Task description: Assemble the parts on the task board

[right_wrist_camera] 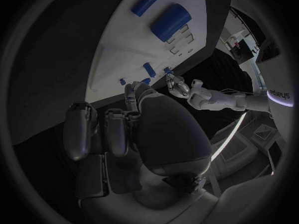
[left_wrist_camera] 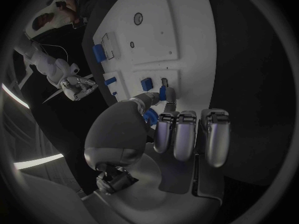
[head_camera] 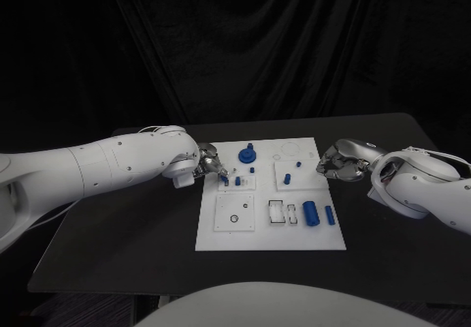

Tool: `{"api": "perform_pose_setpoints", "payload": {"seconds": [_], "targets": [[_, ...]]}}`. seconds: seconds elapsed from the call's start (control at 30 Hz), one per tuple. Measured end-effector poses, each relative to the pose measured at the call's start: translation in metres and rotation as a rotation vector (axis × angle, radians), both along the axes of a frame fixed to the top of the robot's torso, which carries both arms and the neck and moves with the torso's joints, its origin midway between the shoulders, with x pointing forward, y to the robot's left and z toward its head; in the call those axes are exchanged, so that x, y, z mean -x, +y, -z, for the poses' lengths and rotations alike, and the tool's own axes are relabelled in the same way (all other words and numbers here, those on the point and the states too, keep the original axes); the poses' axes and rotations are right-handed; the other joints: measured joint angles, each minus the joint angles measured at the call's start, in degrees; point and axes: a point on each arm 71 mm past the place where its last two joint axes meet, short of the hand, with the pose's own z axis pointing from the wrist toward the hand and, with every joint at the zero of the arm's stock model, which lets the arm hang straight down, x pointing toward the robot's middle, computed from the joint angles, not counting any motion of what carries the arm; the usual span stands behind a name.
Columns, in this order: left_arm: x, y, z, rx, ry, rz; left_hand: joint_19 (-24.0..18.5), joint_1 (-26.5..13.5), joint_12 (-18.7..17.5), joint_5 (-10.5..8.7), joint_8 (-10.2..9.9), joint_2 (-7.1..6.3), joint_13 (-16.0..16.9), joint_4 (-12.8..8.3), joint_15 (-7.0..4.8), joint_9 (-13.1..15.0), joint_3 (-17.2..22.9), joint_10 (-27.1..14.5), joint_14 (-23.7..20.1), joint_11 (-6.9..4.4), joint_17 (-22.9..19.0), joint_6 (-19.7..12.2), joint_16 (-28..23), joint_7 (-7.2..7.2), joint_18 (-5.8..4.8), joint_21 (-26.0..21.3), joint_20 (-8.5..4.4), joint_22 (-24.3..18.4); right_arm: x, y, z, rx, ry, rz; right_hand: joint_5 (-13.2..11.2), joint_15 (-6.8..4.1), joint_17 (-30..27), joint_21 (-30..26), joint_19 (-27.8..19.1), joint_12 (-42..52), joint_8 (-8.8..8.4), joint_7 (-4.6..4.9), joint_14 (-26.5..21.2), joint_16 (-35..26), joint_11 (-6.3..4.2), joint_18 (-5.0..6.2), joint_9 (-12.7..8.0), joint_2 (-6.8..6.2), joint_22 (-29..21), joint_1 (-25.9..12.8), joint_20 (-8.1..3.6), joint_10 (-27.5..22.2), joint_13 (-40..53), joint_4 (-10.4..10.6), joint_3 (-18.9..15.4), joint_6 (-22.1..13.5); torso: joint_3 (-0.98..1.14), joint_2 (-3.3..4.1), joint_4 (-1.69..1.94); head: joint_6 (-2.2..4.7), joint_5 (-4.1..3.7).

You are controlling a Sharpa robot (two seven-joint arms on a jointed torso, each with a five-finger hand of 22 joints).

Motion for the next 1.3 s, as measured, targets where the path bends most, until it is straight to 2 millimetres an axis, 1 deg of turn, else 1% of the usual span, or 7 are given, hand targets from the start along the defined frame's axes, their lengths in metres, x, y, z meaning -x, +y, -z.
{"api": "perform_pose_setpoints", "payload": {"seconds": [0.3,0.63,0.7,0.87,1.07,1.2,1.3], "targets": [[0.0020,0.0021,0.0013,-0.002,0.011,0.001,-0.22,-0.15,0.00,-0.04,0.00,-0.15,0.00,0.16,0.00,0.02,0.16,0.00,0.00,0.00,0.00,0.07,0.00,0.08,0.00,0.00,-0.21,0.00,-0.0002,0.0006,0.0005,0.000,0.001,-0.001,0.00,0.00,0.00,0.00,0.00,0.00,0.00,0.00,0.00,0.00,0.00,0.00,-0.01,0.00,0.00,0.00,0.00,0.00,0.01,0.00,0.00,0.00,0.02,-0.11,-0.11,0.00,0.14],[0.0046,0.0060,0.0035,-0.004,0.020,-0.004,-0.21,-0.15,0.00,-0.11,-0.01,-0.15,0.00,0.17,0.00,0.05,0.15,0.00,0.00,0.00,0.00,0.07,0.00,0.10,0.00,0.00,-0.21,0.00,-0.0001,0.0004,0.0009,0.001,0.003,-0.001,-0.01,0.00,0.00,0.00,0.00,0.01,0.00,0.00,0.00,0.00,0.00,0.00,0.05,0.00,-0.01,0.00,0.00,0.00,0.04,0.00,0.00,0.00,0.04,-0.13,-0.07,0.00,0.04],[0.0061,0.0055,0.0039,-0.002,0.023,-0.001,-0.42,-0.37,0.00,-0.11,-0.01,0.07,0.00,0.17,0.00,0.06,0.15,0.00,0.00,0.00,0.00,0.07,0.00,0.10,0.00,0.00,0.00,0.00,-0.0001,0.0004,0.0009,0.001,0.003,-0.001,-0.01,0.00,0.00,0.00,0.00,0.01,0.00,0.00,0.00,0.00,0.00,0.00,0.05,0.00,-0.01,0.00,0.00,0.00,0.04,0.00,0.00,0.00,0.03,-0.12,-0.05,0.00,0.07],[0.0086,0.0041,0.0047,0.002,0.027,0.004,-0.42,-0.37,0.00,-0.76,-0.02,0.07,0.00,0.09,0.00,0.05,0.23,0.00,0.00,0.00,0.00,0.06,0.00,0.11,0.00,0.00,0.01,0.00,0.0000,0.0005,0.0011,0.001,0.003,-0.001,-0.01,0.00,0.00,0.00,0.00,0.04,0.00,0.00,0.00,0.00,0.00,0.00,0.04,0.00,-0.01,0.00,0.00,0.00,0.01,0.00,0.00,0.00,0.03,-0.11,-0.03,0.00,-0.01],[0.0091,0.0037,0.0049,0.004,0.027,0.004,-0.62,-0.37,0.00,-0.99,-0.02,0.07,0.00,0.00,0.00,0.06,0.32,0.00,0.00,0.00,0.00,0.07,0.00,0.13,0.00,0.00,-0.20,0.00,0.0000,0.0008,0.0012,0.001,0.004,-0.001,-0.01,0.00,0.00,0.00,0.00,0.06,0.00,0.00,0.00,0.00,0.00,0.00,0.04,0.00,-0.01,0.00,0.00,0.00,-0.01,0.00,0.00,0.00,0.01,-0.09,0.00,0.00,-0.04],[0.0095,0.0031,0.0051,0.006,0.026,0.004,-0.62,-0.53,0.00,-1.93,-0.02,0.23,0.00,0.16,0.00,0.22,0.47,0.00,0.00,0.00,0.00,0.06,0.00,0.27,0.00,0.00,-0.19,0.00,0.0000,0.0008,0.0012,0.001,0.004,-0.001,-0.01,0.00,0.00,0.00,0.00,0.06,0.00,0.00,0.00,0.00,0.00,0.00,0.03,0.00,-0.01,0.00,0.00,0.00,-0.01,0.00,0.00,0.00,0.01,-0.09,-0.03,0.00,-0.02],[0.0101,0.0025,0.0059,0.007,0.027,0.004,-0.62,-0.68,0.00,-2.76,-0.15,0.38,0.00,0.16,0.00,0.37,0.47,0.00,0.00,0.00,0.00,-0.18,0.00,0.08,0.00,0.00,-0.19,0.00,0.0000,0.0008,0.0012,0.000,0.004,-0.001,-0.01,0.00,0.00,0.00,0.00,0.11,0.00,0.00,0.00,0.00,0.00,0.00,0.03,0.00,-0.01,0.00,0.00,0.00,-0.01,0.00,0.00,0.00,0.01,-0.08,-0.05,0.00,0.03]]}}
